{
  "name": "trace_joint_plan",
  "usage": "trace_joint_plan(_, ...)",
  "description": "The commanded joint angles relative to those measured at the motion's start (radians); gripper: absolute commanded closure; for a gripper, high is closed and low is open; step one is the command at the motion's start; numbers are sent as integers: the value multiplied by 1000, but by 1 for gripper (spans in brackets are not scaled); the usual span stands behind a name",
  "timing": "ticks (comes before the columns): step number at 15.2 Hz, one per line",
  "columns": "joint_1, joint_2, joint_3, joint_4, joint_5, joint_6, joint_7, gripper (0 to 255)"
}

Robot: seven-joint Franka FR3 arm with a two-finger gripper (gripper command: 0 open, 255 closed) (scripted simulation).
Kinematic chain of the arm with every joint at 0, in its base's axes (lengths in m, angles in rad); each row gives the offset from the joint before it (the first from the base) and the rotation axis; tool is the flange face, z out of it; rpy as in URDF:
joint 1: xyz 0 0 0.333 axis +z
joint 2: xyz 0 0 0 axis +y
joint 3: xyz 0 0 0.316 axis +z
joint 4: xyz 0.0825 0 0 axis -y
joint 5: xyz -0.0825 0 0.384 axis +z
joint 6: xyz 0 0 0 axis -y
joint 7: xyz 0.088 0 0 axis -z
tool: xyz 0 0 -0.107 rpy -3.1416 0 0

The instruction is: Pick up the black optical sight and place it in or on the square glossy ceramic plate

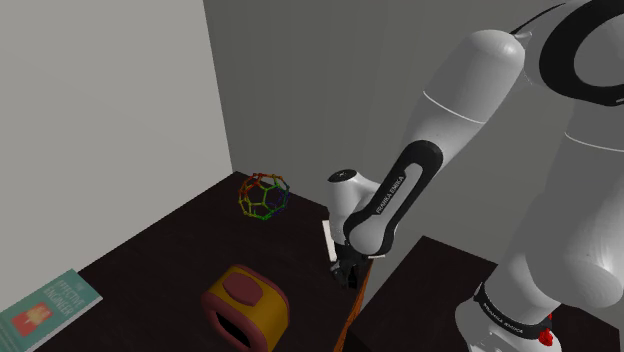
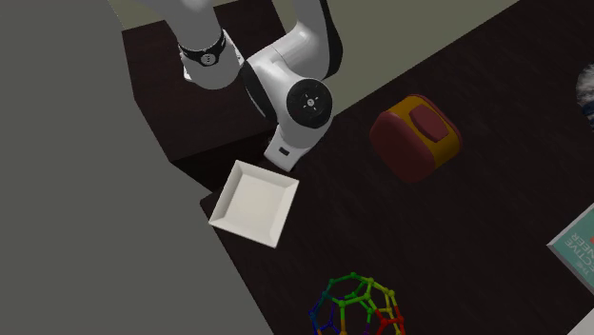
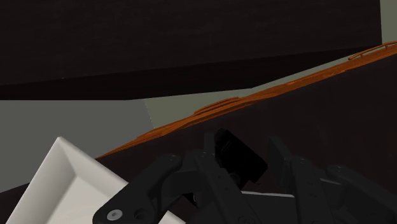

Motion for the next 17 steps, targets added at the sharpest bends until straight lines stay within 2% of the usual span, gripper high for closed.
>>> trace_joint_plan(1, 0, 1, 1, 0, 0, 0, 0, 255)
trace_joint_plan(4, 0, 1, 1, -1, 0, 1, 0, 255)
trace_joint_plan(17, -4, -224, 15, -9, 58, -213, -31, 255)
